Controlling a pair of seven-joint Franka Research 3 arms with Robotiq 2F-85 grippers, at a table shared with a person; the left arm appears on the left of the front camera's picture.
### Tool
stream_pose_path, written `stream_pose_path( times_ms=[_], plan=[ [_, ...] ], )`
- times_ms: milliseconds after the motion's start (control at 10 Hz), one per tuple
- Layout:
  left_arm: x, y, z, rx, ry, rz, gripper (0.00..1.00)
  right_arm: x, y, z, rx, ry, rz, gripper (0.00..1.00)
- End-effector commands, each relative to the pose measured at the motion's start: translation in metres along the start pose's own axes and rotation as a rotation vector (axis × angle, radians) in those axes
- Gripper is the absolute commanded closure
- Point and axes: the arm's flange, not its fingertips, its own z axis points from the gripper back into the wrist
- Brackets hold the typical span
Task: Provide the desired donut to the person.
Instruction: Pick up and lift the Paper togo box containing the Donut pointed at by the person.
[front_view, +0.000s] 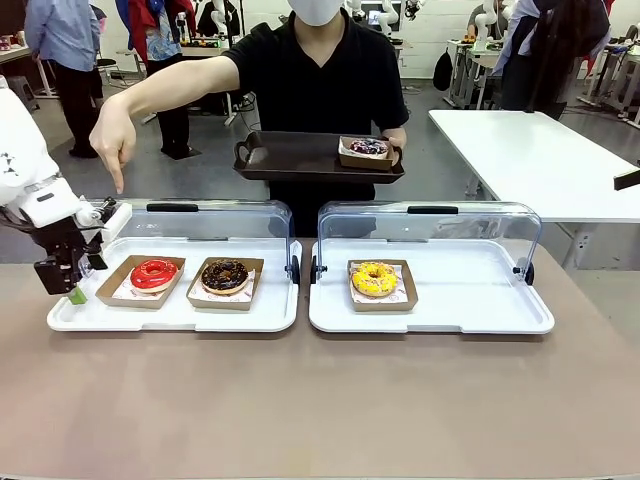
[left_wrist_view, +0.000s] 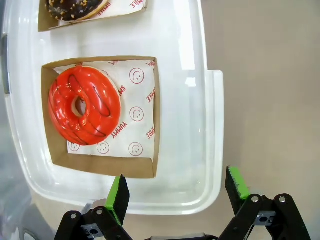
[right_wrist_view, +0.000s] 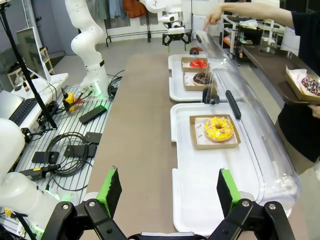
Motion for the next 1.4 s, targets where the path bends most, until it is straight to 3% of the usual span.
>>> stream_pose_path(
  times_ms=[0, 1300],
  plan=[
    [-0.002, 0.010, -0.011, -0.005, -0.023, -0.042, 0.00, 0.000, 0.000, -0.001, -0.001, -0.001, 0.001, 0.00],
    [0.002, 0.027, -0.059, 0.044, 0.017, -0.136, 0.00, 0.000, 0.000, -0.001, -0.001, -0.001, 0.001, 0.00]
  ],
)
